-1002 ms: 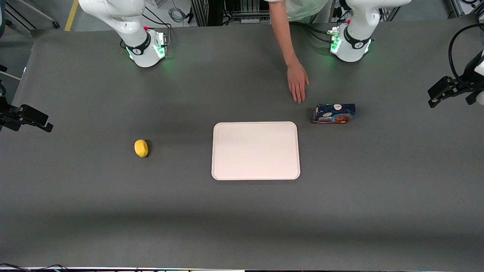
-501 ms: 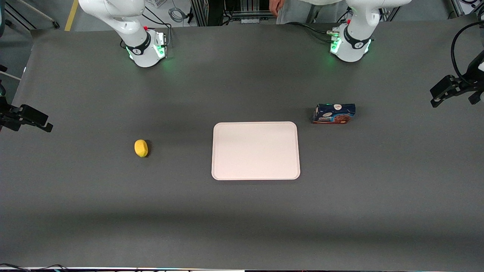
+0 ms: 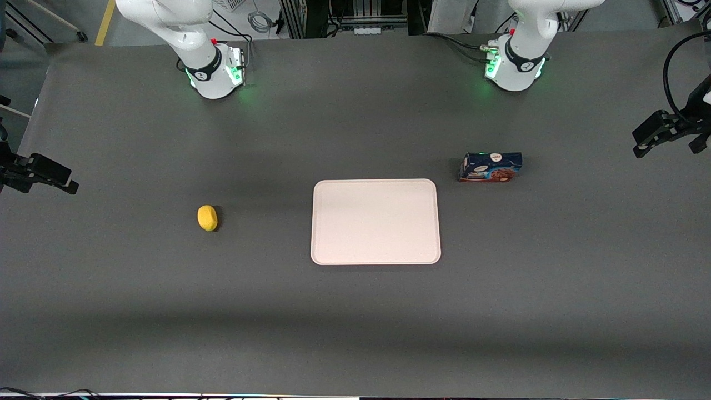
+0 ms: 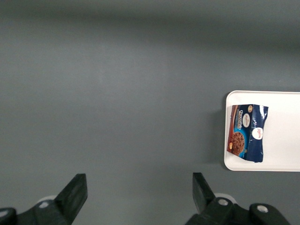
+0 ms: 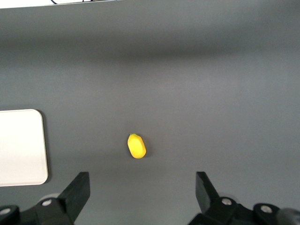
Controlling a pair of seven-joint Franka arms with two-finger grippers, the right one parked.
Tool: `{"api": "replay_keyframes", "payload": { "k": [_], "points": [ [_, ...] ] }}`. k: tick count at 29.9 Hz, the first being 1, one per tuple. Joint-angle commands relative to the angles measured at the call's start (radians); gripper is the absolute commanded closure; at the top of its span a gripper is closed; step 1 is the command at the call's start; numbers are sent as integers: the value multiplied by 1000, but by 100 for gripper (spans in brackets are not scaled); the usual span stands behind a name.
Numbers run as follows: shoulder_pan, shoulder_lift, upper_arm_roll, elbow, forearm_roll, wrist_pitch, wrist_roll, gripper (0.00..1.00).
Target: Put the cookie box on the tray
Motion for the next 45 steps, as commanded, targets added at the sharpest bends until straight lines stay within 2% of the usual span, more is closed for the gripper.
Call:
{"api": "replay_keyframes", "payload": {
  "k": [1,11,19,24,30,45],
  "points": [
    [0,-50,-25,-112,-12,99,19,0],
    [0,-53,-54,-296,-12,328,19,0],
    [0,-59,-77,-339,-13,313,-1,0],
    [2,-75,-139,-339,-13,241,-126,0],
    [10,-70,-159,-344,-13,238,-133,0],
    [8,-75,-160,-482,-12,408,-122,0]
  ]
}}
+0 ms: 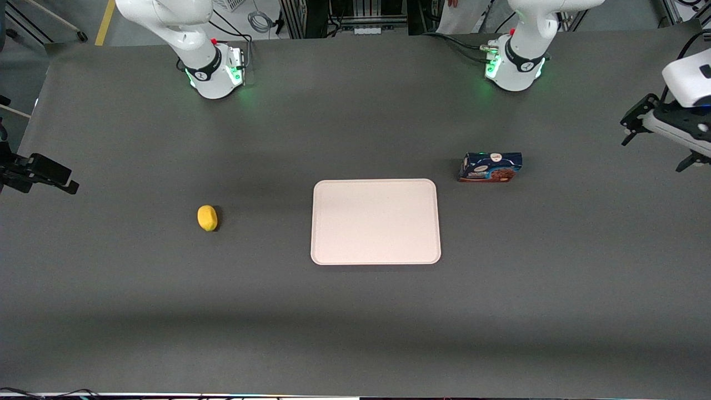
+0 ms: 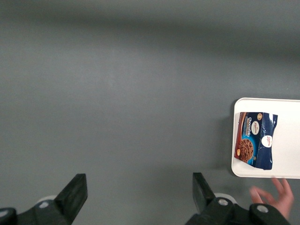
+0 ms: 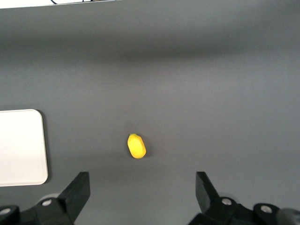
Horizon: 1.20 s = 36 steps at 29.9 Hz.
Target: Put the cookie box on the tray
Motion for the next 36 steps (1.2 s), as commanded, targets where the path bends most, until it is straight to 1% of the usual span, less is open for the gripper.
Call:
{"api": "replay_keyframes", "payload": {
  "k": [1,4,21,36],
  "points": [
    [3,-39,-5,-74,-10,84,15,0],
    [4,-38,-4,-99,-10,130,32,0],
    [6,-22,-5,-143,-8,218,47,0],
    [6,-21,-7,-194,-8,253,44,0]
  ]
}}
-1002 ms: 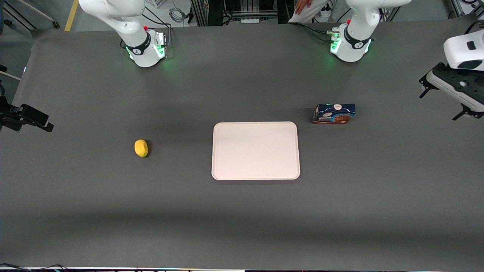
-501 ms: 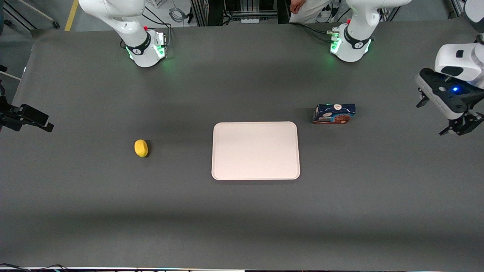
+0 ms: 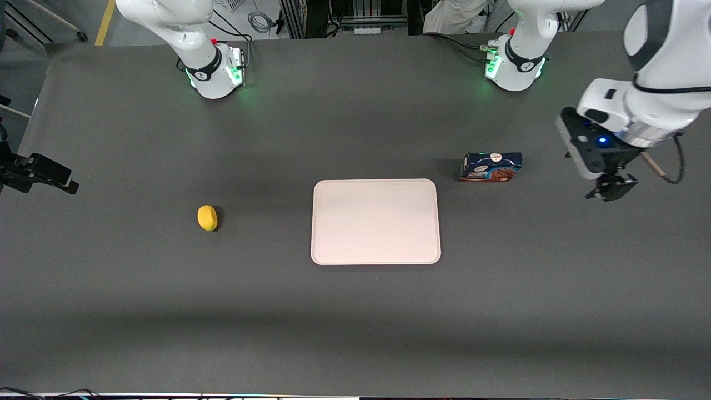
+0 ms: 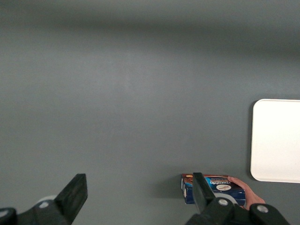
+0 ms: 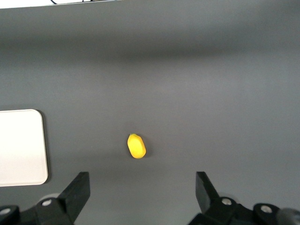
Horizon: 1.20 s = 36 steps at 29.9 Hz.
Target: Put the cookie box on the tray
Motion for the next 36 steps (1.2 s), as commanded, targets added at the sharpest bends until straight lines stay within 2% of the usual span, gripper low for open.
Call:
{"api": "replay_keyframes", "payload": {
  "k": [1,13,30,32,36],
  "points": [
    [4,-19,-7,-28,-8,25,18,0],
    [4,61,-7,-55,-8,154,9,0],
    [6,97,-5,-76,-2,200,12,1],
    [6,99,-5,-76,-2,200,12,10],
    [10,100,-5,-75,-2,197,12,48]
  ]
}}
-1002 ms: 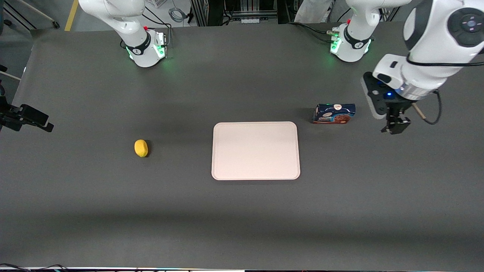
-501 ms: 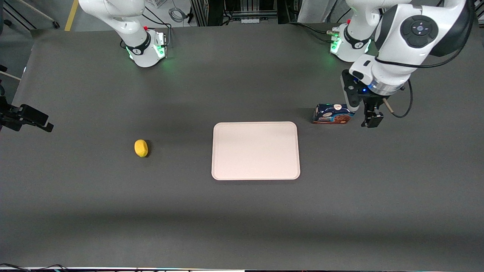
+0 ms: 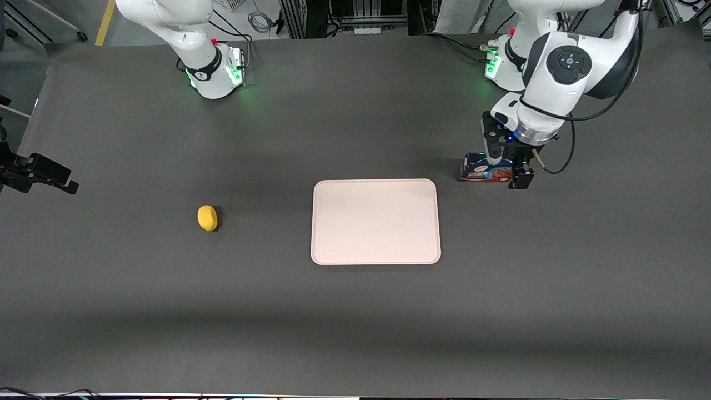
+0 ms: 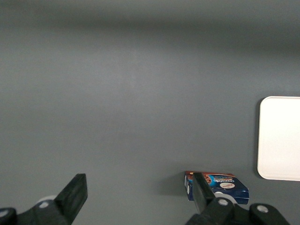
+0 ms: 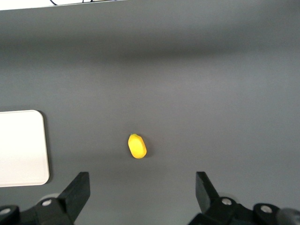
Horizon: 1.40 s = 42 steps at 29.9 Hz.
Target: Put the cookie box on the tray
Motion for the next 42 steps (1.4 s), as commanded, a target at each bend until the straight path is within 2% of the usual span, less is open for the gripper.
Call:
{"api": "replay_keyframes", "payload": {
  "k": [1,3,5,13,16,20,30,42],
  "points": [
    [13,-12,-5,-27,-3,25,10,57],
    [18,-12,-5,-26,-3,22,12,70],
    [20,-12,-5,-26,-3,21,10,75],
    [32,-9,-3,-4,-4,19,7,78],
    [33,-3,6,19,-4,12,5,83],
    [41,6,18,66,-6,-33,4,82],
    [40,1,41,307,-6,-387,4,82],
    [41,-3,43,566,-3,-686,13,81]
  ]
}}
